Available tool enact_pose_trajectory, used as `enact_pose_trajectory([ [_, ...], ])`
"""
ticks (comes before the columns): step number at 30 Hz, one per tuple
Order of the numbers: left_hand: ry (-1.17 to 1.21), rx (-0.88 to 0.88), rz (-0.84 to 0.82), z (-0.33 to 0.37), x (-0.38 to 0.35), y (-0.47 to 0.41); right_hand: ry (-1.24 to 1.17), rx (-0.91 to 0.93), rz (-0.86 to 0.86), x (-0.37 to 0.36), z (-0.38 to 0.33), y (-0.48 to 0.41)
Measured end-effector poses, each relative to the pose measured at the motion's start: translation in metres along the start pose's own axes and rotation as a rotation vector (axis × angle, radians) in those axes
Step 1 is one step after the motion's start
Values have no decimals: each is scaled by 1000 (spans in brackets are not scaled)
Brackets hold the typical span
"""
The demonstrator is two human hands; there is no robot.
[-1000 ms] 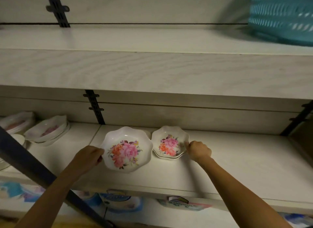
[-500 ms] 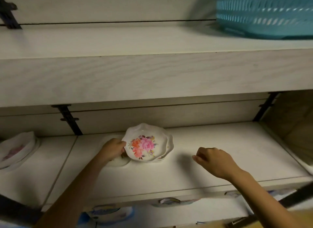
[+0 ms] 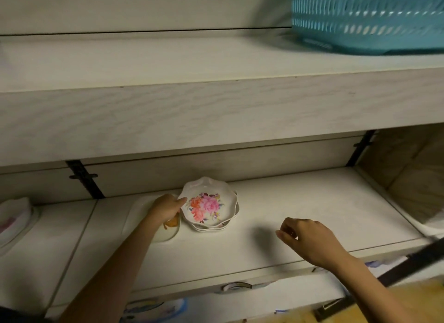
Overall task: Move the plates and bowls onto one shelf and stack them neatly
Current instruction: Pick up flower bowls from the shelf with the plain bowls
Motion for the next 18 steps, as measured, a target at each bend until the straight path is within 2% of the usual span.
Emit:
enact_pose_trajectory([
  [10,-385,-52,246,1,30,59,33,136,7,0,-37,-12],
  [14,-429,-117,324,-7,36,97,58,228,-18,-3,-64,-19],
  [18,-353,-116,359,-25,37,140,82,356,-61,-11,-102,-21],
])
Point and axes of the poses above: each hand's wrist, its own y-axis away from the middle knuckle, its own x-axis out of the back of the hand, z = x × y, the point moved 10 cm from there along -y, towards the middle knuckle, and after that the axes turned 8 degrees about -z, right-handed, at the moved point
